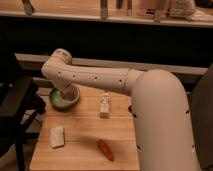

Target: Place the ceramic cup in the ceramic bowl

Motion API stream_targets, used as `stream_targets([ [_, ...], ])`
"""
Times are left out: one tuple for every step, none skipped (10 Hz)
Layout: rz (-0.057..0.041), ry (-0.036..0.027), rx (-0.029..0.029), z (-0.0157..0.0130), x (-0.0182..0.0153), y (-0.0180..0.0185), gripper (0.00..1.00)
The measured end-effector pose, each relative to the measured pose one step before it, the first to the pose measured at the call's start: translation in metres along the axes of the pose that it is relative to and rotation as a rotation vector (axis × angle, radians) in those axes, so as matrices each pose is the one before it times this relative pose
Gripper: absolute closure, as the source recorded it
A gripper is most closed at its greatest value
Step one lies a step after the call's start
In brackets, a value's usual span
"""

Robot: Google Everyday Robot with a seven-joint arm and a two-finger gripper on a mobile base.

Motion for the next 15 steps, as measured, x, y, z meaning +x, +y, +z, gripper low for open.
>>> stream_targets([
  [0.00046,-0.00137,0.00124,0.00131,0.00072,-0.00088,1.00],
  [0.00005,-0.00042,-0.00026,0.00084,0.00025,-0.00042,1.00],
  [0.00003,-0.00046,0.00055,-0.00007,-0.00035,-0.00073,1.00],
  [-0.00227,-0.00174,-0.00085,0.00118,-0.00090,-0.00068,1.00],
  [-0.00157,-0.00341,0.00083,0.00088,-0.00096,-0.00115,1.00],
  [0.00076,-0.00337,-0.00035,0.00140,0.00011,-0.00091,1.00],
  [0.00091,-0.00087,-0.00056,0.00091,0.00112,-0.00007,1.00],
  [-0.00038,-0.00128,-0.00061,0.00007,0.00038,0.00078,1.00],
  [0.00073,-0.00164,-0.00188,0.00060,0.00056,0.00129,1.00],
  [0.00393,-0.00049,-0.00136,-0.00028,0.00167,0.00152,1.00],
  [0.00324,0.00045,-0.00221,0.00002,0.00184,0.00175,1.00],
  [0.00554,-0.00066,-0.00125,0.00025,0.00253,0.00188,1.00],
  [0.00025,-0.00217,0.00126,0.00106,0.00049,-0.00072,1.00],
  [-0.00349,-0.00344,0.00118,0.00093,-0.00214,-0.00175,1.00],
  [-0.00372,-0.00212,0.00040,0.00143,-0.00229,-0.00148,1.00],
])
